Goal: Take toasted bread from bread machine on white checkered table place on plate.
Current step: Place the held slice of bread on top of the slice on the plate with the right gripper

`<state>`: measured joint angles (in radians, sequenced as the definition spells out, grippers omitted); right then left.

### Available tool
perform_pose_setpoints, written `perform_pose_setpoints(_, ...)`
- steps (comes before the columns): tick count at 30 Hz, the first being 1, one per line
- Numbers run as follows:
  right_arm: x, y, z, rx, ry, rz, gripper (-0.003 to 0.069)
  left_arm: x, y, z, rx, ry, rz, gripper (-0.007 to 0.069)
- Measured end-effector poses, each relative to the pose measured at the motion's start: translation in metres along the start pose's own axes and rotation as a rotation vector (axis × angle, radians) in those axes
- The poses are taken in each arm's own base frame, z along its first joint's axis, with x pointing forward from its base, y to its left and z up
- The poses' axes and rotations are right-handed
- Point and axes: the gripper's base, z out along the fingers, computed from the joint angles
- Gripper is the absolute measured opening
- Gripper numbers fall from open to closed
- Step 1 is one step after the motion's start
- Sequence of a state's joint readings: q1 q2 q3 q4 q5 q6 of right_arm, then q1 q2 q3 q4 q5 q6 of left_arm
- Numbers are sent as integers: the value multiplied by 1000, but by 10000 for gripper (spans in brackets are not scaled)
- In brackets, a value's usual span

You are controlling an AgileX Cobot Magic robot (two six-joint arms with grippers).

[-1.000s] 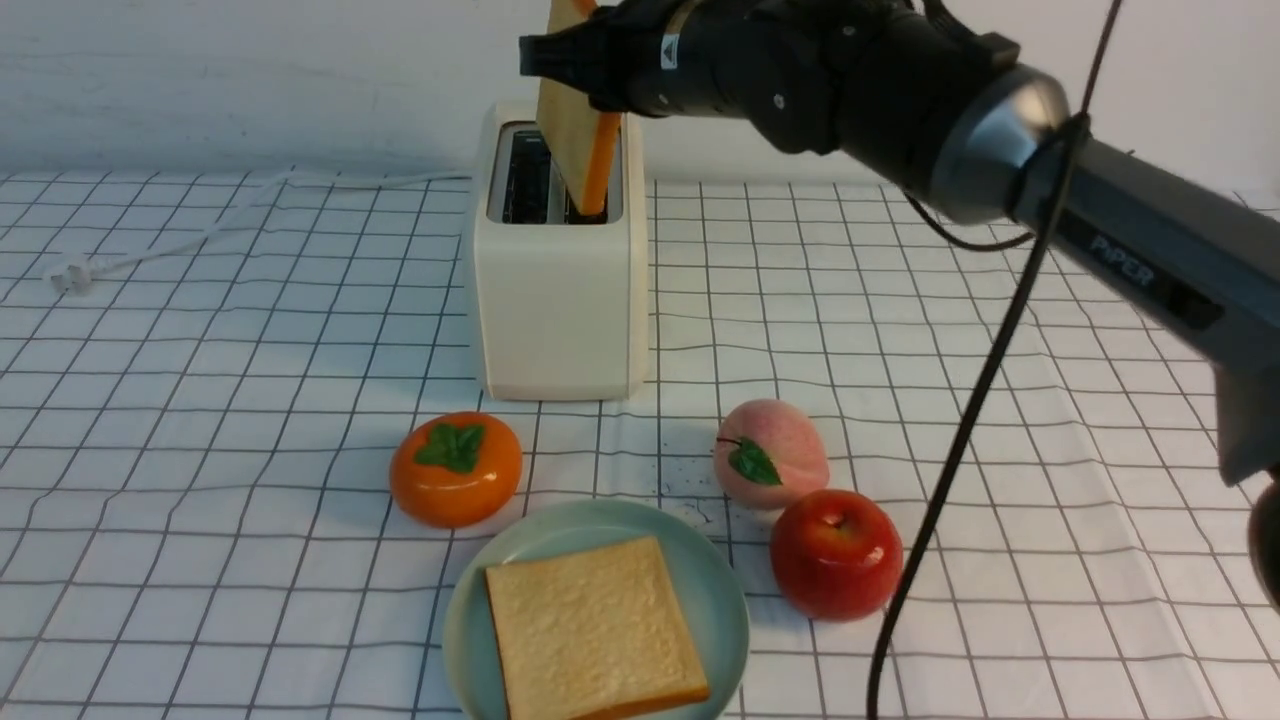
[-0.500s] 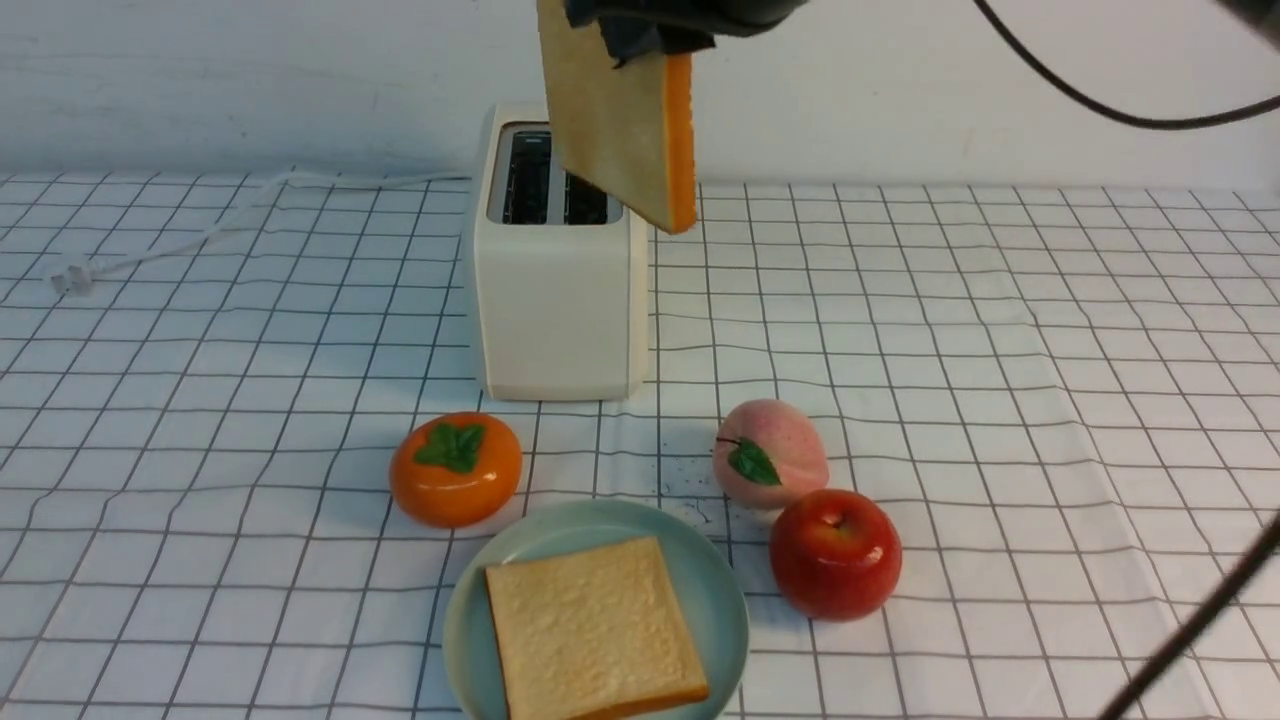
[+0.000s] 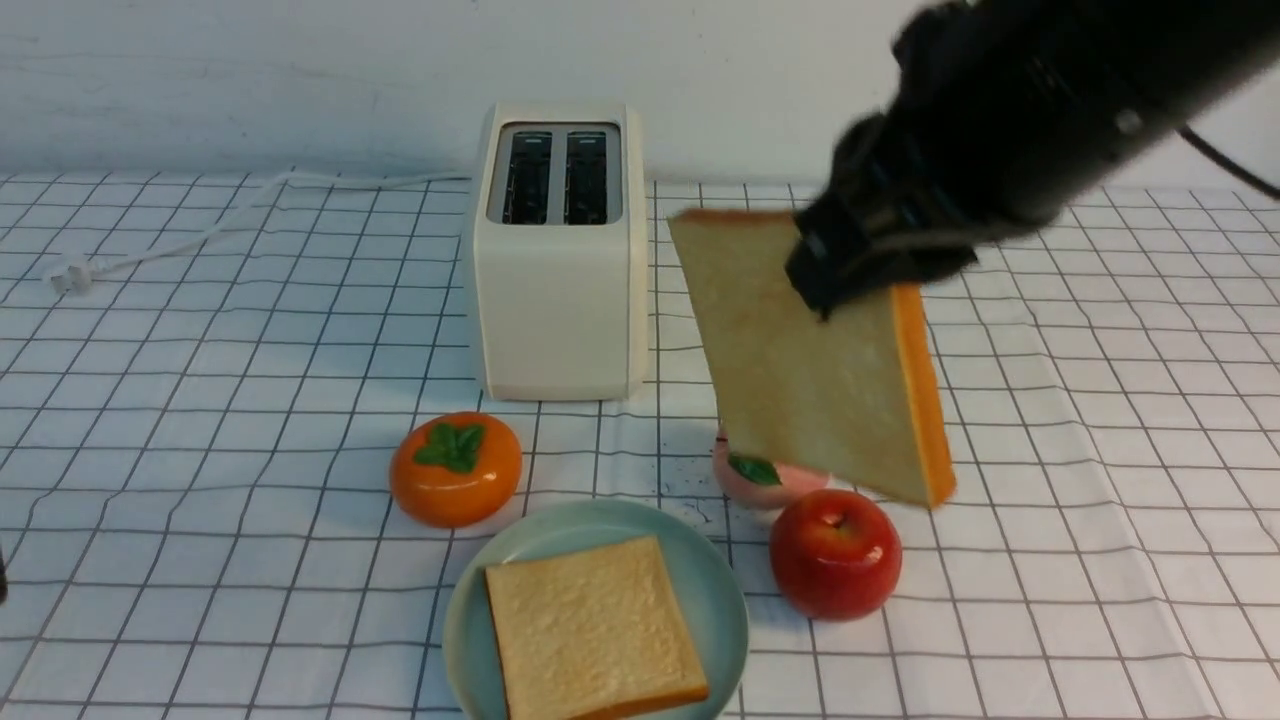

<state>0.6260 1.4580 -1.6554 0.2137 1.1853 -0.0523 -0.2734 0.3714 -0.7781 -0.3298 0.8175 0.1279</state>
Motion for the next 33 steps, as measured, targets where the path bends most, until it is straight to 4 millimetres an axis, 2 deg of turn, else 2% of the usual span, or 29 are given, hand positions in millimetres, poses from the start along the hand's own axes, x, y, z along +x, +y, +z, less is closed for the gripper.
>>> perform_pose_setpoints(1,22,1,5,-27,-1,34,122,3,0,0,5,38,0,-11)
perform_pose_setpoints(2,24,1,5,-26,-2,37,122,4,0,0,5,41,0,-11)
perform_pose_setpoints(4,48,-1,19,-61,-52,100,122,8,-1,0,11,83,0,-10)
perform_pose_setpoints(8,67,-10,46,-105,-84,224,120,11,-1,-1,14,116,0,-10)
perform_pose_setpoints(12,63,-16,61,-173,-142,272,119,13,-2,-1,18,148,0,-8)
perform_pose_setpoints(18,52,-10,83,-338,-191,285,119,14,-2,-1,18,151,1,-6)
perform_pose_setpoints(22,55,-10,127,-462,-96,337,119,14,-2,-1,18,154,1,-6)
perform_pose_setpoints(27,59,-18,166,-493,-48,406,119,15,-2,-1,20,164,1,-3)
perform_pose_setpoints(33,65,-35,192,-458,-20,484,119,16,-2,-1,21,172,1,-2)
